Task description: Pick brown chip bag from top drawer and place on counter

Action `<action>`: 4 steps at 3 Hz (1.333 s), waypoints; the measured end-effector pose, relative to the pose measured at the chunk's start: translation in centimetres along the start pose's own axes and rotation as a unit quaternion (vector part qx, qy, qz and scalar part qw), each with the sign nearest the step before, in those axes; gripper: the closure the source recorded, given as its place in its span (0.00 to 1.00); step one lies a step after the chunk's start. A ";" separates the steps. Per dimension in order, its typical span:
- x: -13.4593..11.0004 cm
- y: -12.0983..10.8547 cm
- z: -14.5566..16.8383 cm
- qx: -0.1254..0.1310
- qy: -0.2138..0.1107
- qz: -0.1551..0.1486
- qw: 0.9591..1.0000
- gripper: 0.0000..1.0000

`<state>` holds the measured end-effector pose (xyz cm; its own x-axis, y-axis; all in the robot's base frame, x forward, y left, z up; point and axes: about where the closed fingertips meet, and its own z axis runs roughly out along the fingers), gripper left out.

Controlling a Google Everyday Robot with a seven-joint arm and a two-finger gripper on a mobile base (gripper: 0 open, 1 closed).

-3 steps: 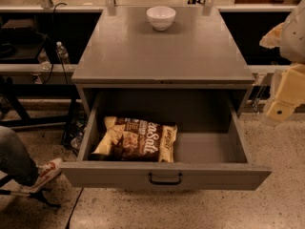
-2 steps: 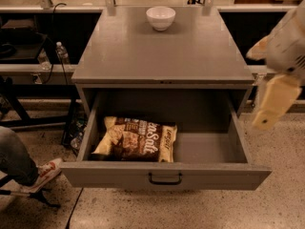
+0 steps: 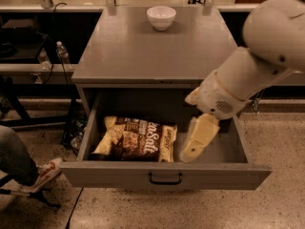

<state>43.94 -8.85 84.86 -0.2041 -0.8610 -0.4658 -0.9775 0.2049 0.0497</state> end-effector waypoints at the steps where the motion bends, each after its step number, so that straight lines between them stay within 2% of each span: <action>1: -2.5 -0.6 5.3 -0.023 -0.060 0.007 0.998 0.00; 2: -2.5 -0.6 5.3 -0.023 -0.059 0.007 0.998 0.00; 3: -1.8 -3.6 6.7 0.028 -0.042 0.002 0.999 0.00; 4: -1.1 -7.0 8.2 0.066 -0.038 0.001 0.997 0.00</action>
Offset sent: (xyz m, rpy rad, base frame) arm 0.0101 0.0383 -0.0323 0.1085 0.0271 0.0073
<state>51.45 -5.54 77.76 -0.1968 -0.8239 -0.5315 -0.9608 0.2702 -0.0630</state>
